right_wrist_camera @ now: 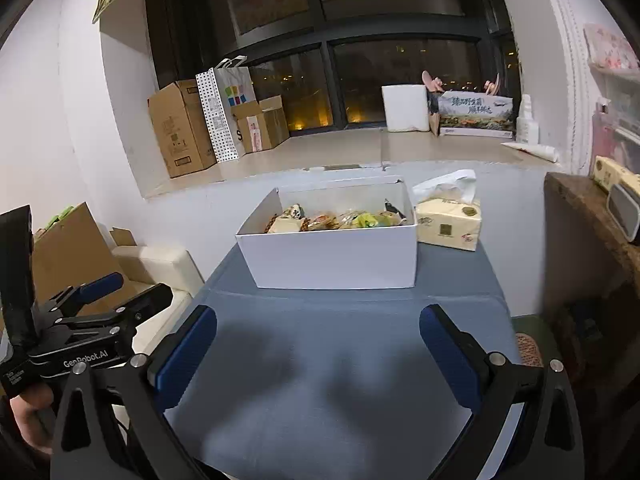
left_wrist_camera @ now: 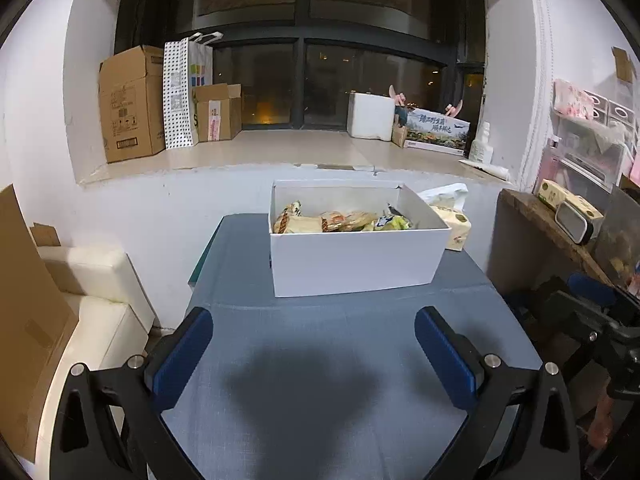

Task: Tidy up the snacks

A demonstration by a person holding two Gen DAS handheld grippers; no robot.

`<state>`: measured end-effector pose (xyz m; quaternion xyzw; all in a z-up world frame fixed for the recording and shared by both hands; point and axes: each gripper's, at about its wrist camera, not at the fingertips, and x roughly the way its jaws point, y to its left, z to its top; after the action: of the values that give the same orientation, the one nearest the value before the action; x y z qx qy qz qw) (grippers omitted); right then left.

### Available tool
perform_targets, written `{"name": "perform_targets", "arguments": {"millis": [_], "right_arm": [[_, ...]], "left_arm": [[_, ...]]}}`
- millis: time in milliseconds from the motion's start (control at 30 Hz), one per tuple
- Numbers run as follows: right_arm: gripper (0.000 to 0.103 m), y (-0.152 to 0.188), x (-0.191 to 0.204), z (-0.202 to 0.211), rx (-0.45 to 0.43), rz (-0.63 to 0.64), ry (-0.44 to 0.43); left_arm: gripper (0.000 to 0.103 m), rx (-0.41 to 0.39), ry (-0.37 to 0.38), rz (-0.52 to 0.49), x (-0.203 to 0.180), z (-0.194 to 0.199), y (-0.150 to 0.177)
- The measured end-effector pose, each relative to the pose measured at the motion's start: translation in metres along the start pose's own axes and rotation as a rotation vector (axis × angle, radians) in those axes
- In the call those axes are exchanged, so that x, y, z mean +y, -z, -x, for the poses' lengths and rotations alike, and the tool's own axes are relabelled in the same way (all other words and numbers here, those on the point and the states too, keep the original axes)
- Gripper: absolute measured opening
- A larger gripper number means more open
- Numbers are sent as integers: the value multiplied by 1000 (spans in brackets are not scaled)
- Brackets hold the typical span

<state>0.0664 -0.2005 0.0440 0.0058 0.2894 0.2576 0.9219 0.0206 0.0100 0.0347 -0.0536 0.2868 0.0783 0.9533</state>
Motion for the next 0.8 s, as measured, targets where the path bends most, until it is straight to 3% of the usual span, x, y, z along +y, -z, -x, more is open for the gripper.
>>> {"name": "perform_targets", "arguments": {"millis": [800], "right_arm": [[103,-4,3,11,-28,23,6]], "left_arm": [[103,-11,16,-5,-3,8,-8]]}}
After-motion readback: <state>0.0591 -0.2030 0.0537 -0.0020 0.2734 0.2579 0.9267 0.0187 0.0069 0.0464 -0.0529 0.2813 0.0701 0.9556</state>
